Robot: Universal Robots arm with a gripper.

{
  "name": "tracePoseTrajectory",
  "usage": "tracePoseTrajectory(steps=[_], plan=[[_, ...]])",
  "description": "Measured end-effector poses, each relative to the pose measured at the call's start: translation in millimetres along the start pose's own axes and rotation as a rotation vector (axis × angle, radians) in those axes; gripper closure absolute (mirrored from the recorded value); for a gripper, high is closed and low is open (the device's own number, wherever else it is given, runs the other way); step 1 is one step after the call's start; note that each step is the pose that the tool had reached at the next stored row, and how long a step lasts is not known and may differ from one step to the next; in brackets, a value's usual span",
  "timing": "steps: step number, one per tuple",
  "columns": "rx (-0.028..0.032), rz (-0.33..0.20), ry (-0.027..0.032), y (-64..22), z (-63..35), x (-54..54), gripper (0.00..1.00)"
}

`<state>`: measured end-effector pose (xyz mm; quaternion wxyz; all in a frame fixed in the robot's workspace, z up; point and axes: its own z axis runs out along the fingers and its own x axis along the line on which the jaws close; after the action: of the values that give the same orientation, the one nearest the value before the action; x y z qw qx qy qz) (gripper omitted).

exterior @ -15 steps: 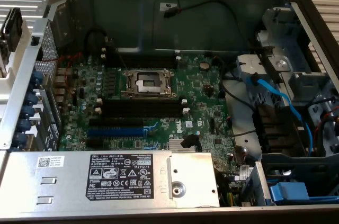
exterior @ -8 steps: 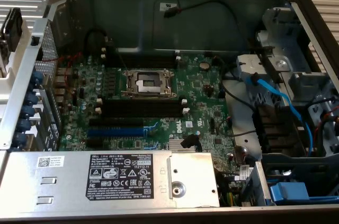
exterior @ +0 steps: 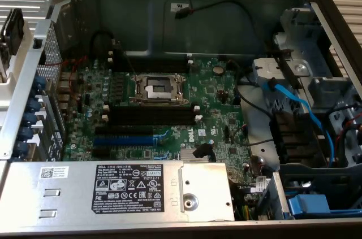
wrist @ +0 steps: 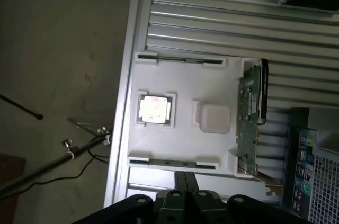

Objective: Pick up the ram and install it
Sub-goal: 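Reach for the ram, then pick up the ram and move it above insertion slot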

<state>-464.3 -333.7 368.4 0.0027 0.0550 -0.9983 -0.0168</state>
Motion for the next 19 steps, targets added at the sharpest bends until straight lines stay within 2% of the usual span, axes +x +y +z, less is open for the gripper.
tracePoseTrajectory(steps=[3,7,19], plan=[[0.0,-0.007,0.0003,0.7,5.5,0.7,0.9],[0.0,-0.012,0.0003,7.6,11.7,1.0,0.9],[0.0,-0.012,0.0004,7.9,11.8,1.5,0.9]])
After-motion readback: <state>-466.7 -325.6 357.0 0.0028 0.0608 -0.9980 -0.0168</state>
